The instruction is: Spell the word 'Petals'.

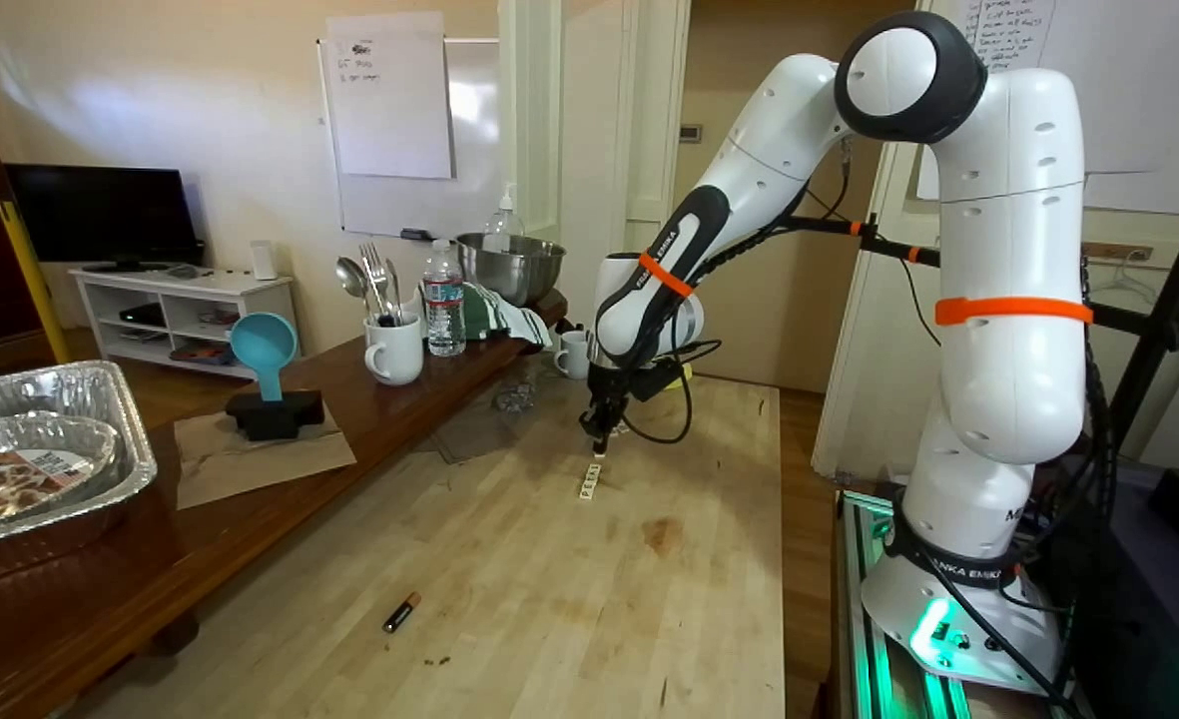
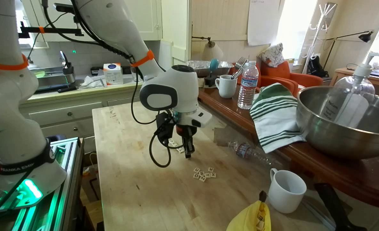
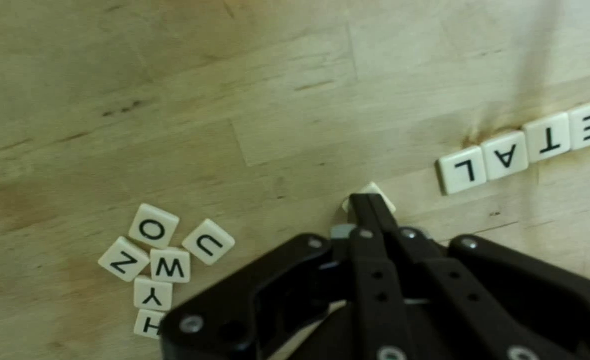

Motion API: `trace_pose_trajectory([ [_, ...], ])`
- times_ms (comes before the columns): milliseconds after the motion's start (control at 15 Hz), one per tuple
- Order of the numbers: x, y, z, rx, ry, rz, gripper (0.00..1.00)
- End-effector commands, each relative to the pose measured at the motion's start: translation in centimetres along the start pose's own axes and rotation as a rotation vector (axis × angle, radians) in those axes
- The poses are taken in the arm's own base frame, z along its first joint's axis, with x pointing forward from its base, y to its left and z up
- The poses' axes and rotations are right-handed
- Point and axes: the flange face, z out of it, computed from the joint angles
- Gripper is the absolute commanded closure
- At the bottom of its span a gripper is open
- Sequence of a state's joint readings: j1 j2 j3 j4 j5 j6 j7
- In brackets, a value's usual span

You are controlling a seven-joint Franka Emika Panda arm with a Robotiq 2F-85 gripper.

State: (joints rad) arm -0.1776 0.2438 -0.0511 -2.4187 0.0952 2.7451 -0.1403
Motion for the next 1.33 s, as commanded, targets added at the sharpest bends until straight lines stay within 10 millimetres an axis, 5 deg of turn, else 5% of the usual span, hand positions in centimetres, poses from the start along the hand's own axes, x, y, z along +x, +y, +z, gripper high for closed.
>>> trace_pose_trajectory([
  [0,-1.0,-0.9,0.2,-0.005,-0.028,0.069,1.0],
  [1267,-1.6,-2.5,0.4,-0.028,-0.066,0.245,1.0],
])
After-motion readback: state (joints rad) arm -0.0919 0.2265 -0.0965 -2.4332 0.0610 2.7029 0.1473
